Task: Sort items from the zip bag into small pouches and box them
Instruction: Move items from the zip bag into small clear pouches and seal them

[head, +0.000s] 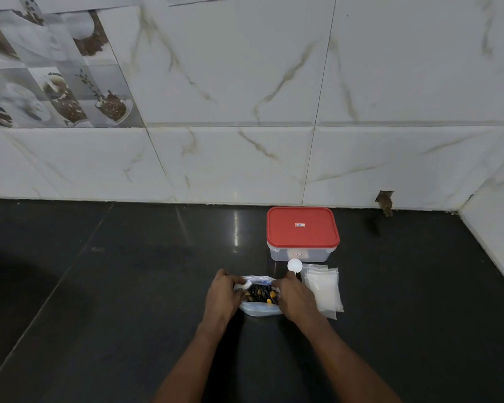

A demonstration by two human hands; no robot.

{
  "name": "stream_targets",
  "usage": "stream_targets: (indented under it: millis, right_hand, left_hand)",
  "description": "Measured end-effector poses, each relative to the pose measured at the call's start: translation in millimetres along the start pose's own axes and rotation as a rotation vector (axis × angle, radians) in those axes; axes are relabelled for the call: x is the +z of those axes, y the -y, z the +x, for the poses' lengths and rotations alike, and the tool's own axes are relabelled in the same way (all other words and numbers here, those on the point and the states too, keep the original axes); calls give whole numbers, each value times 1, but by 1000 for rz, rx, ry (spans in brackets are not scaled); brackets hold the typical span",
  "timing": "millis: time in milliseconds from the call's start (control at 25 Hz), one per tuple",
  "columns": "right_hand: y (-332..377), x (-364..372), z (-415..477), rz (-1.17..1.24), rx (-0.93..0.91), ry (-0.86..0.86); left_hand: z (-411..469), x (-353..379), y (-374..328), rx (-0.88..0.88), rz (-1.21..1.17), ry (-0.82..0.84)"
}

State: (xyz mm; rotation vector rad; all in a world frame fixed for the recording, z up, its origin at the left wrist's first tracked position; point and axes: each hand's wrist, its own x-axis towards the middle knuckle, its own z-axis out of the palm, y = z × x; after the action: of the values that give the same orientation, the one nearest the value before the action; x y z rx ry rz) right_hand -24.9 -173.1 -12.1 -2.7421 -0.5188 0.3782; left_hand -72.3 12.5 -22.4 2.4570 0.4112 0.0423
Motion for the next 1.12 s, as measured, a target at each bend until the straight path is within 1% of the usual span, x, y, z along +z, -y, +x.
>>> stream_targets:
  millis: [80,160,240,320,440,600,880,1040,1120]
  right_hand:
    - [4,0,4,22,8,2]
    - [12,-2,10,64,-1,-5]
    - [18,-4,17,103,-24,-21]
    - [22,-4,22,135,-34,-11]
    - [22,-1,23,165,-12,14]
    - [24,2,18,227,14,35]
    - [31,6,15,243,5,11]
    - [27,1,13,357,-13,-8]
    - [22,-3,8,431,8,-44]
  left_hand:
    - [4,-4,-4,-37,39,10]
    - [8,-8,-5,-62,47,-15]
    - [12,-12,-3,-59,47,-35]
    - [14,-14,0,-70,51,-16]
    - [13,-11,1,-88,48,16]
    - [12,-7,2,-75,71,9]
    - [13,-13,-2,-116,74,12]
    - [14,-14,1,-137,72,-15]
    - [14,-17,2,-151,63,-19]
